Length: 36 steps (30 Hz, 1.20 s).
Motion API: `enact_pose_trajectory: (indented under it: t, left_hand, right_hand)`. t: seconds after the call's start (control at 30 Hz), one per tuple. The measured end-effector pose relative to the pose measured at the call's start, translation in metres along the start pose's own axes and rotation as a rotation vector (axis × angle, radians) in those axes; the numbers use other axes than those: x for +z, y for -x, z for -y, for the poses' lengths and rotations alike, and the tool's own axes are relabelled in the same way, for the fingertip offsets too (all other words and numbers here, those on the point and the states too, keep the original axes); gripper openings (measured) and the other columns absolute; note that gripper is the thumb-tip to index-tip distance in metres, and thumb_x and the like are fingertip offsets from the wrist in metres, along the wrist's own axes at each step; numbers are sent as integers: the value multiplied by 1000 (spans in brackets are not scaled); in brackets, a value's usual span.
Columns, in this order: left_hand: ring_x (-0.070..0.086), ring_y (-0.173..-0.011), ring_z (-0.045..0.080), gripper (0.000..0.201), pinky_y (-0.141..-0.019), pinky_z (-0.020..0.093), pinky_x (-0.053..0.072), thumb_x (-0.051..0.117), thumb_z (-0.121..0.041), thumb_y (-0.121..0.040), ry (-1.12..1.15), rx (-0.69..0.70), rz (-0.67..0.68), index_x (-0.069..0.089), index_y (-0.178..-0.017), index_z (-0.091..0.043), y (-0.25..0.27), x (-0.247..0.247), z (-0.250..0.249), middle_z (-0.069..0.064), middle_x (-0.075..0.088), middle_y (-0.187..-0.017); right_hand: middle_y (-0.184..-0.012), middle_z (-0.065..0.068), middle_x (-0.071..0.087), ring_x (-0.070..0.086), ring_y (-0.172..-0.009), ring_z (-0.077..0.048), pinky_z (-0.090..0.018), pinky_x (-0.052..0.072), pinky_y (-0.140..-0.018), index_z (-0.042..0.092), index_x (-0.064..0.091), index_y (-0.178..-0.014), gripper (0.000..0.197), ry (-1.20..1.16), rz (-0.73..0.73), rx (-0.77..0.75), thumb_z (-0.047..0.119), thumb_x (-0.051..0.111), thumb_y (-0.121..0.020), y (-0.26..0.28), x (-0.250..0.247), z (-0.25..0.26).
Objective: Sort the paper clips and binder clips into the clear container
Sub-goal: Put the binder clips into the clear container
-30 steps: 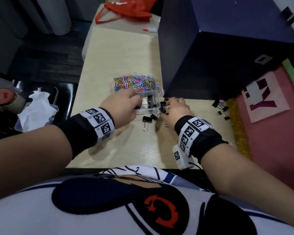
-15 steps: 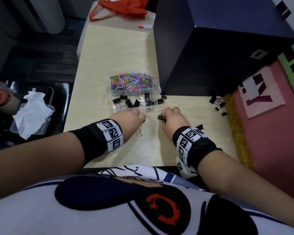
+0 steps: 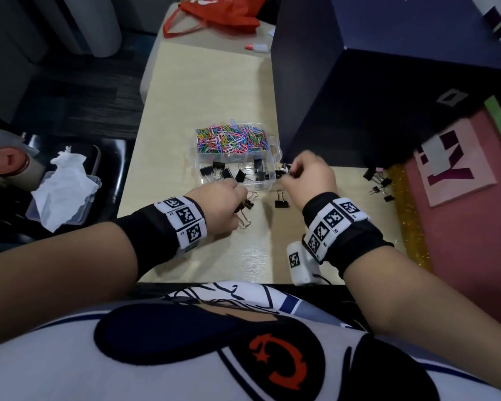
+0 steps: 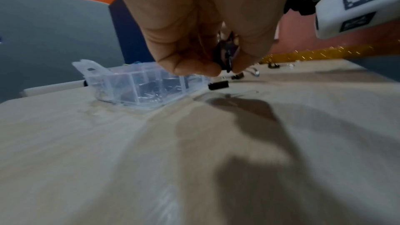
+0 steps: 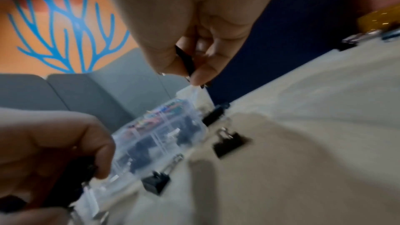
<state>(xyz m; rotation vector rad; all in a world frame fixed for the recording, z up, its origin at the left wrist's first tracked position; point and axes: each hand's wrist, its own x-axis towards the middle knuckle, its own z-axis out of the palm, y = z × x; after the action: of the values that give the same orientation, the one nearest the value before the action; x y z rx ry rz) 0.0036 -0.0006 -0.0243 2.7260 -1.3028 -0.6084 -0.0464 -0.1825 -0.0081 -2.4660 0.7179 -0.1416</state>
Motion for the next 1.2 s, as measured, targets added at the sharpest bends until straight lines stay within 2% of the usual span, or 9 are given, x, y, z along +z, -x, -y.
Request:
enact_pose_trajectory:
  t: [0.13, 0.27, 0.33, 0.47, 0.6, 0.73, 0.83, 1.07, 1.2]
  left_hand:
    - [57, -99, 32, 39, -83, 36, 48, 63, -23, -77, 212, -88, -222, 52, -113, -11, -3, -16, 13, 13, 55, -110]
    - [56, -106, 34, 46, -90, 38, 45, 61, -21, -83, 309, -240, -387, 46, -125, -11, -5, -28, 30, 16, 55, -119]
    - [57, -105, 36, 48, -90, 40, 47, 59, -23, -85, 300, -284, -401, 42, -129, -15, -3, -27, 35, 15, 53, -122]
    - [57, -101, 35, 35, -84, 41, 49, 55, -19, -85, 184, -142, -405, 51, -119, -13, 2, -17, 24, 13, 52, -116]
    - [53, -110, 27, 34, -87, 36, 48, 49, -17, -90, 42, 61, -176, 52, -124, -17, 0, 2, 3, 5, 50, -126]
    - [51, -116, 27, 48, -91, 41, 50, 45, -12, -91, -60, 93, -1, 39, -138, -20, -10, 21, -4, 2, 43, -139]
    - [52, -107, 28, 37, -85, 44, 52, 46, -13, -91, -86, 55, 25, 48, -127, -17, -14, 24, -2, 6, 52, -121]
    - [58, -83, 31, 13, -69, 40, 52, 48, -18, -90, -99, 40, 57, 50, -103, -19, -15, 25, 2, 8, 51, -99]
    - [52, -75, 26, 27, -59, 33, 43, 53, -16, -89, -83, 69, 117, 43, -107, -32, -14, 25, 0, 2, 38, -93]
  right_hand:
    - [-96, 2, 55, 54, -79, -14, -21, 41, -74, 18, 58, -90, 16, -125, -52, -175, 16, 66, -77, -6, -3, 25]
    - [-112, -4, 52, 59, -94, -19, -24, 43, -87, 14, 57, -108, 25, -103, -50, -120, 14, 59, -83, -12, 2, 19]
    - [-120, -9, 48, 54, -105, -26, -27, 40, -92, 12, 55, -113, 26, 22, -20, -55, 11, 55, -86, -13, 5, 8]
    - [-151, -8, 27, 32, -134, -30, -36, 33, -108, 18, 34, -142, 57, 380, 315, -45, 29, 56, -90, -13, 13, -16]
    - [-162, 2, -5, 7, -148, -25, -42, 19, -119, 25, 9, -153, 92, 555, 539, -183, 51, 62, -82, -13, 19, -24]
    - [-158, -5, 16, 26, -140, -31, -39, 31, -113, 21, 23, -149, 73, 534, 513, -192, 34, 60, -87, -5, 19, -25]
    - [-142, -9, 35, 39, -126, -32, -38, 38, -101, 17, 36, -140, 52, 522, 417, -212, 16, 52, -91, 8, 19, -26]
    - [-122, -12, 43, 50, -110, -32, -36, 45, -90, 15, 43, -128, 47, 463, 404, -214, -4, 43, -85, 23, 24, -31]
    - [-114, -11, 43, 51, -101, -33, -35, 46, -83, 17, 52, -118, 40, 455, 436, -244, -3, 43, -85, 22, 23, -32]
